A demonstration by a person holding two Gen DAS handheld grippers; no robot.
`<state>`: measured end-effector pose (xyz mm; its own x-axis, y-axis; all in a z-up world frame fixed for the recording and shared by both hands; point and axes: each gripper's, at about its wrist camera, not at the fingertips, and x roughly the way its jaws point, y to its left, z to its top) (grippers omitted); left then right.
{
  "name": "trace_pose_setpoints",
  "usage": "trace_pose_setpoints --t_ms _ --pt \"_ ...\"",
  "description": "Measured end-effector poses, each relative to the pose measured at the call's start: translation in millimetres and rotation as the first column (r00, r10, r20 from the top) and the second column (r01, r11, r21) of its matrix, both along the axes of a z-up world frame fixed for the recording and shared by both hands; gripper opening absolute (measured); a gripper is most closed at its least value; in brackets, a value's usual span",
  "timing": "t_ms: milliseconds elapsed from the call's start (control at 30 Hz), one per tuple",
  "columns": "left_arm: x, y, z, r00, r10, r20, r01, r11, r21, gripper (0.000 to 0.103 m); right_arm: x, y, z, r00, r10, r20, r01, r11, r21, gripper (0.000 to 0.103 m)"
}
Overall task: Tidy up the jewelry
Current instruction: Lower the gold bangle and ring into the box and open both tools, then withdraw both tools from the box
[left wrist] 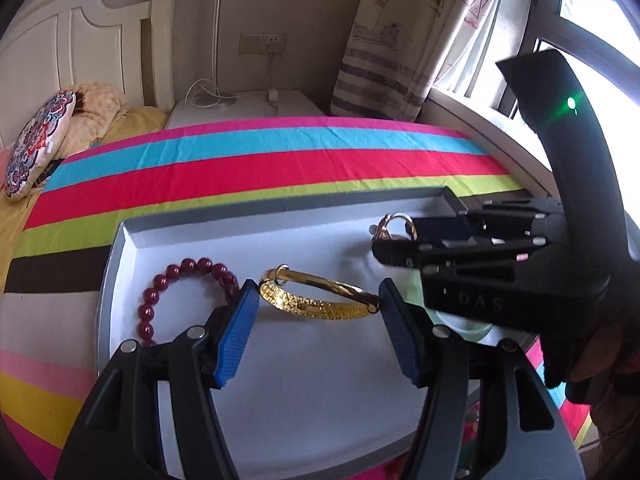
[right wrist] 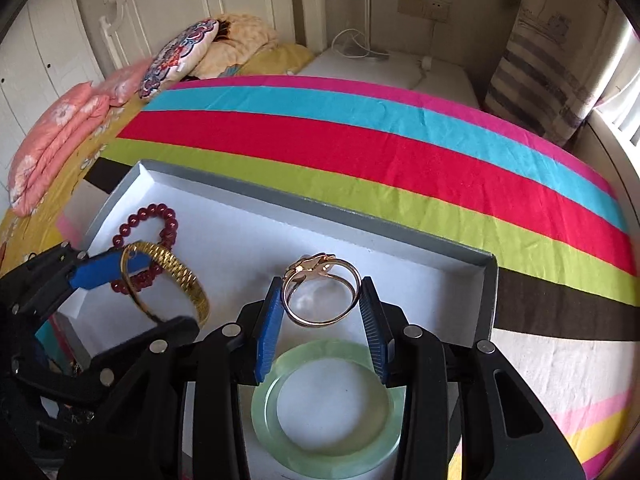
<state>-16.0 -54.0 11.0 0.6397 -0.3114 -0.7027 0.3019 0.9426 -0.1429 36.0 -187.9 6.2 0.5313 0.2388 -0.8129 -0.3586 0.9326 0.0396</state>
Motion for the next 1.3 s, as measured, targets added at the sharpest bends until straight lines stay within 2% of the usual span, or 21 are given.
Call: trace_pose_setpoints --t_ms 33,67,133,267,400,467,533,700,733,800,867,933,967,1033,1067,1133,1300 --pt "-2 2 -1 1.000 0.005 -0.001 -0.005 1.000 0.001 0.064 0 0 0 1.000 0.006 0.001 -0.006 1.000 0.017 0.051" --pt "-5 4 -2 1.000 0.013 -0.002 -0.013 1.000 0.006 0.070 0 0 -1 1.000 0.002 -0.001 -0.002 1.000 0.024 0.061" --pt "-12 9 -2 1.000 0.021 0.007 -0.021 1.000 0.012 0.076 -4 -2 1 1.000 -0.008 0.024 0.008 0.999 0.034 0.061" --pt "-28 25 -1 0.999 0.033 0.005 -0.033 0.999 0.009 0.081 -10 -14 12 0.997 -0.031 0.067 0.026 0.996 0.080 0.061" --pt "-53 52 10 0.996 0.086 0.009 -0.086 0.995 -0.044 0.085 -29 -30 29 0.992 -0.053 0.116 0.036 0.989 0.141 0.061" --pt "-73 70 17 0.991 0.128 0.040 -0.125 0.990 -0.067 0.096 -44 -38 36 0.989 -0.061 0.138 0.037 0.985 0.171 0.063" --pt "-88 82 21 0.982 0.173 0.070 -0.169 0.984 -0.057 0.101 -59 -44 39 0.986 -0.062 0.157 0.032 0.982 0.188 0.069" --pt "-121 97 25 0.951 0.262 0.163 -0.276 0.959 0.067 0.101 -96 -52 43 0.970 -0.077 0.232 0.031 0.980 0.195 0.073" --pt "-129 97 26 0.941 0.273 0.201 -0.298 0.949 0.105 0.101 -103 -53 44 0.964 -0.081 0.252 0.032 0.980 0.195 0.078" --pt "-143 94 29 0.918 0.279 0.281 -0.333 0.927 0.170 0.101 -125 -54 52 0.938 -0.100 0.332 0.031 0.978 0.208 0.085" --pt "-157 89 33 0.896 0.269 0.353 -0.357 0.909 0.214 0.101 -151 -57 62 0.895 -0.112 0.431 0.005 0.970 0.243 0.087" --pt "-165 87 34 0.888 0.255 0.382 -0.357 0.906 0.227 0.101 -173 -61 67 0.860 -0.128 0.493 -0.013 0.962 0.273 0.087" --pt "-169 87 33 0.888 0.250 0.385 -0.354 0.907 0.228 0.101 -176 -61 67 0.859 -0.133 0.495 -0.009 0.961 0.275 0.087" --pt "-171 90 29 0.899 0.249 0.359 -0.338 0.918 0.209 0.101 -175 -59 62 0.879 -0.158 0.451 0.038 0.964 0.265 0.087" --pt "-170 92 27 0.904 0.253 0.345 -0.333 0.922 0.198 0.101 -172 -57 57 0.900 -0.155 0.408 0.044 0.962 0.269 0.086" --pt "-168 99 21 0.910 0.278 0.307 -0.339 0.926 0.167 0.101 -171 -48 45 0.923 -0.123 0.366 0.017 0.960 0.281 0.086" --pt "-168 115 12 0.913 0.316 0.259 -0.352 0.930 0.107 0.101 -172 2 19 0.958 0.031 0.284 -0.073 0.988 0.139 0.086"
